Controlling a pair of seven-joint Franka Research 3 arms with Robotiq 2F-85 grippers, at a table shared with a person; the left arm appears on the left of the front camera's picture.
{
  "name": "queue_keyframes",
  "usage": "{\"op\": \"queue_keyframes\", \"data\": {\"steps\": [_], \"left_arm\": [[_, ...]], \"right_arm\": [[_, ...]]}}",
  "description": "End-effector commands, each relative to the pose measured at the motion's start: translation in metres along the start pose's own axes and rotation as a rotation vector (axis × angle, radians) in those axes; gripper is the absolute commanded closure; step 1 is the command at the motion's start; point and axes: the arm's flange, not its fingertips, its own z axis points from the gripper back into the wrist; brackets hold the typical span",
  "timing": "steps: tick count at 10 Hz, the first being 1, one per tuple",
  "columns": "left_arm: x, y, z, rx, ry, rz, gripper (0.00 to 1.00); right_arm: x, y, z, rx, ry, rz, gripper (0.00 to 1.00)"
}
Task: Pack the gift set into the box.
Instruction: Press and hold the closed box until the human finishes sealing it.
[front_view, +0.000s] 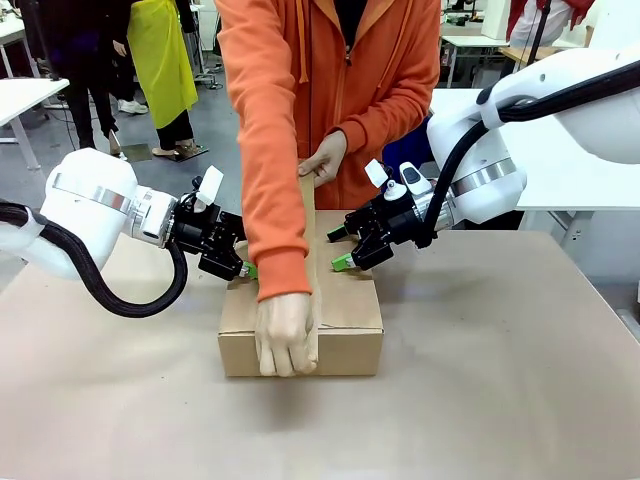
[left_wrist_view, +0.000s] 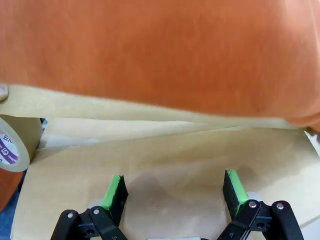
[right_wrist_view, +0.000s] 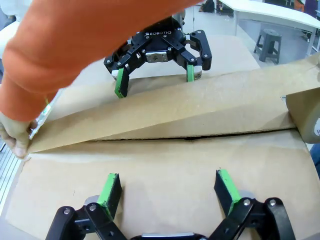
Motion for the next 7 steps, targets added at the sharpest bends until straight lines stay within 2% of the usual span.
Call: {"op": "queue_keyframes", "data": {"steps": [1,7], "left_arm": [[-0.0016,-0.0016,-0.0008,-0.001,-0.001,-0.020,0.00],[-0.0016,-0.0016,-0.0008,-0.001,-0.001,-0.020,0.00]], "right_arm": [[-0.0043,0.0024,0.0002,-0.004,0.003,-0.004,0.00],[-0.0043,0.0024,0.0002,-0.004,0.003,-0.004,0.00]]}}
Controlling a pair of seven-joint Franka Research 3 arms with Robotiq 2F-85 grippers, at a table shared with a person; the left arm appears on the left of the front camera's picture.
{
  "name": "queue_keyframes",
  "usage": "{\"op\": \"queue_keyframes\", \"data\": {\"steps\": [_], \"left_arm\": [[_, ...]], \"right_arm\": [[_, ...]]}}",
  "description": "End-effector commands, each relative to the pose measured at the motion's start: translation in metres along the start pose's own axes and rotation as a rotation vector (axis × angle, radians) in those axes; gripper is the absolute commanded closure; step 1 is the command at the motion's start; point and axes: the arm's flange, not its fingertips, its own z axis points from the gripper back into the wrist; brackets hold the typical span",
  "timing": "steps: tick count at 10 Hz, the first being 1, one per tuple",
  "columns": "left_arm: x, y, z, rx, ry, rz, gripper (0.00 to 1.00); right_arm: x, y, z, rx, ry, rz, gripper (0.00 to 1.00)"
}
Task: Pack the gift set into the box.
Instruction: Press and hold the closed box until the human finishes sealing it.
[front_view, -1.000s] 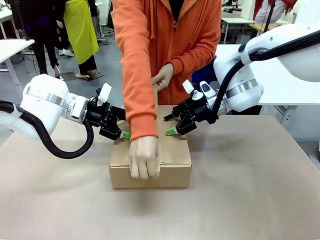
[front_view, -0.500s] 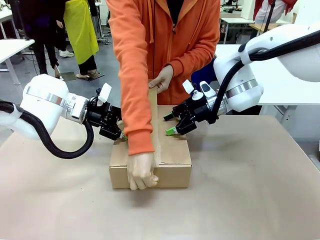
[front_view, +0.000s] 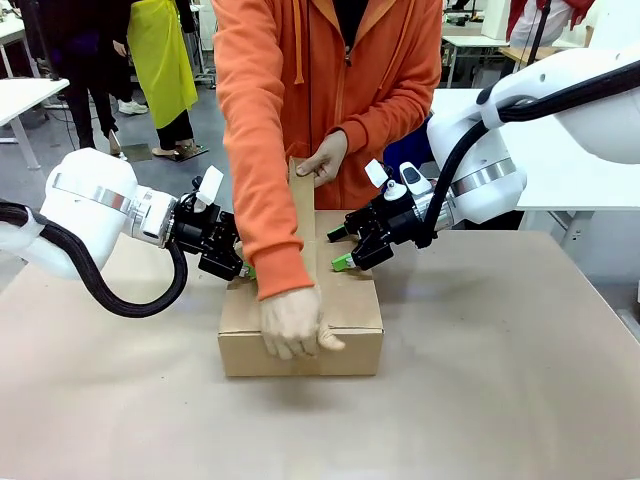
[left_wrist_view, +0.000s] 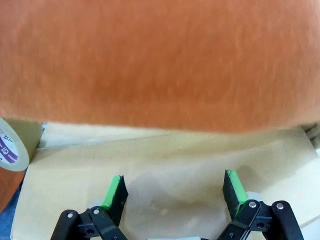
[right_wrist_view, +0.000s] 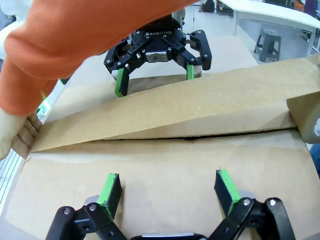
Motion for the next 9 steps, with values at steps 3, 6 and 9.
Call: {"op": "queue_keyframes", "data": {"steps": [3,6,9], "left_arm": [[-0.0017,-0.0017,-0.0008,-0.001,-0.001,-0.020,0.00],[-0.0017,-0.0017,-0.0008,-0.001,-0.001,-0.020,0.00],[-0.0017,-0.0017,-0.0008,-0.001,-0.001,-0.020,0.00]], "right_arm": [[-0.0043,0.0025,0.0002,-0.004,0.003,-0.004,0.00],[-0.0043,0.0025,0.0002,-0.004,0.003,-0.004,0.00],[-0.0043,0.0025,0.0002,-0.004,0.003,-0.004,0.00]]}}
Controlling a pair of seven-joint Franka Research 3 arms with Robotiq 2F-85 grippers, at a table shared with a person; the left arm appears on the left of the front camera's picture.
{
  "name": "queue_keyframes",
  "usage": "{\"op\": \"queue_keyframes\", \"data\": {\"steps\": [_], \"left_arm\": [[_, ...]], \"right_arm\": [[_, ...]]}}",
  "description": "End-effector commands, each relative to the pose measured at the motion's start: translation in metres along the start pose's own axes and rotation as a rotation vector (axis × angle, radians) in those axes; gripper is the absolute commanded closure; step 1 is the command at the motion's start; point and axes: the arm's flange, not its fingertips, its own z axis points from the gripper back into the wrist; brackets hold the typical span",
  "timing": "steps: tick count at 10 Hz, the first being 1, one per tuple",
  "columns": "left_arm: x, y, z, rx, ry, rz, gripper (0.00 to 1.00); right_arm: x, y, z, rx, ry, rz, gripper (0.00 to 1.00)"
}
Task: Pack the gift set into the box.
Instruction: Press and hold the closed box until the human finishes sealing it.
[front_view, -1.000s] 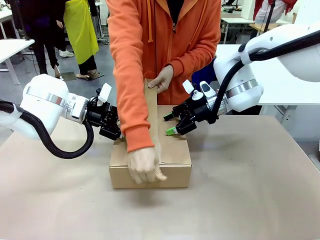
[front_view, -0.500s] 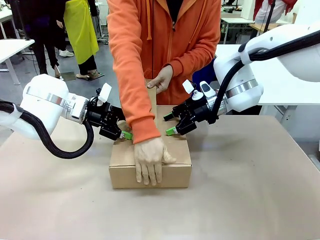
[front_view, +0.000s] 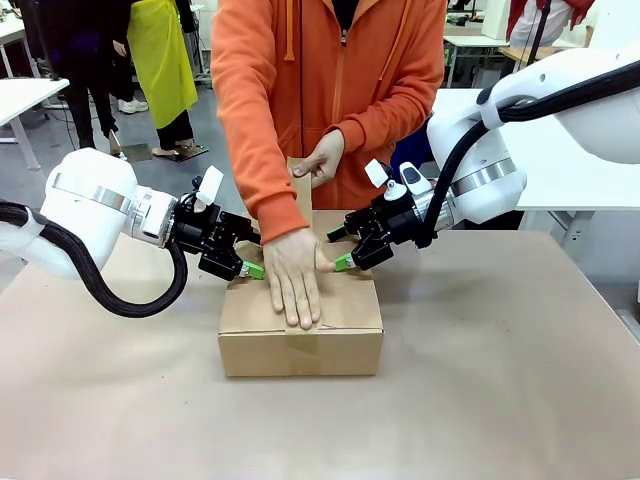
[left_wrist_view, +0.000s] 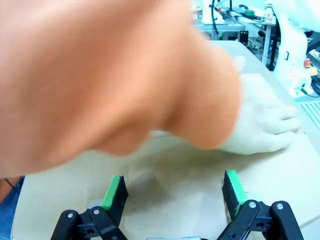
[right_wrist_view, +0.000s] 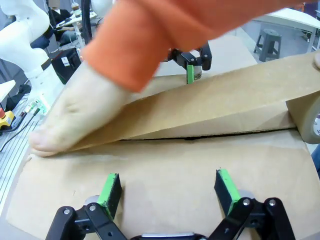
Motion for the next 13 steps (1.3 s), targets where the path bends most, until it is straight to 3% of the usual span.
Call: {"op": "queue_keyframes", "data": {"steps": [1,13], "left_arm": [[-0.0016,-0.0017,-0.0008,-0.001,-0.001,-0.020,0.00],[-0.0016,-0.0017,-0.0008,-0.001,-0.001,-0.020,0.00]], "right_arm": [[-0.0043,0.0025,0.0002,-0.004,0.003,-0.004,0.00],[-0.0043,0.0025,0.0002,-0.004,0.003,-0.004,0.00]]}}
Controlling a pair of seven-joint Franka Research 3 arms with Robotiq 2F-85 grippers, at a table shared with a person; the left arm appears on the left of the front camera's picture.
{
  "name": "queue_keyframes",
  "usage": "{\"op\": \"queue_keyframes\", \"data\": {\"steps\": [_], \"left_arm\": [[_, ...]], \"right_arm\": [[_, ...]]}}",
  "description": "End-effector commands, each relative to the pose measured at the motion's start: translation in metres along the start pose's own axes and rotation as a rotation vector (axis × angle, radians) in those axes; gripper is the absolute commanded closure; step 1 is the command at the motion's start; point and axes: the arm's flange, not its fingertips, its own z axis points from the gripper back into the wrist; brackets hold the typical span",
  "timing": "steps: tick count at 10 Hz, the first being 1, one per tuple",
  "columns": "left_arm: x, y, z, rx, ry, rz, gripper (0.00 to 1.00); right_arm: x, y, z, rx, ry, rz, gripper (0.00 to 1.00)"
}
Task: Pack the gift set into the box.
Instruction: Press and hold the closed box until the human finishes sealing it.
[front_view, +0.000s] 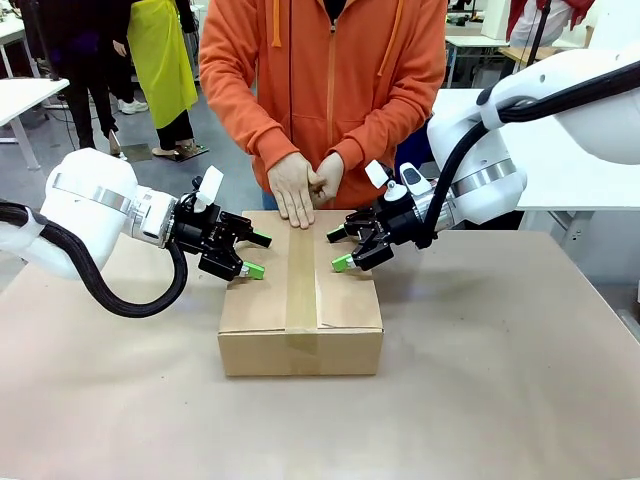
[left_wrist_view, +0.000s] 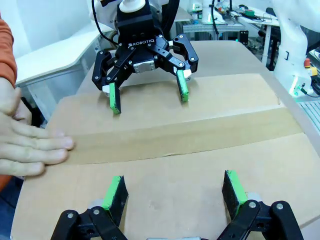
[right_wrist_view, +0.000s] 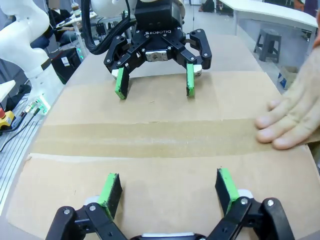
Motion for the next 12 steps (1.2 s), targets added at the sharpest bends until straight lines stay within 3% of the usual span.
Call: {"op": "queue_keyframes", "data": {"steps": [1,12], "left_arm": [[-0.0015,-0.0017,-0.0008,-0.001,-0.001,-0.020,0.00],[0.0000,0.0000,0.0000,0.000,0.000,0.000,0.00]], "right_arm": [[-0.0031,0.0024,0.0001,-0.004,0.003,-0.002,0.00],[0.0017,0.0002,0.0006,-0.001,-0.001,0.003,0.00]]}}
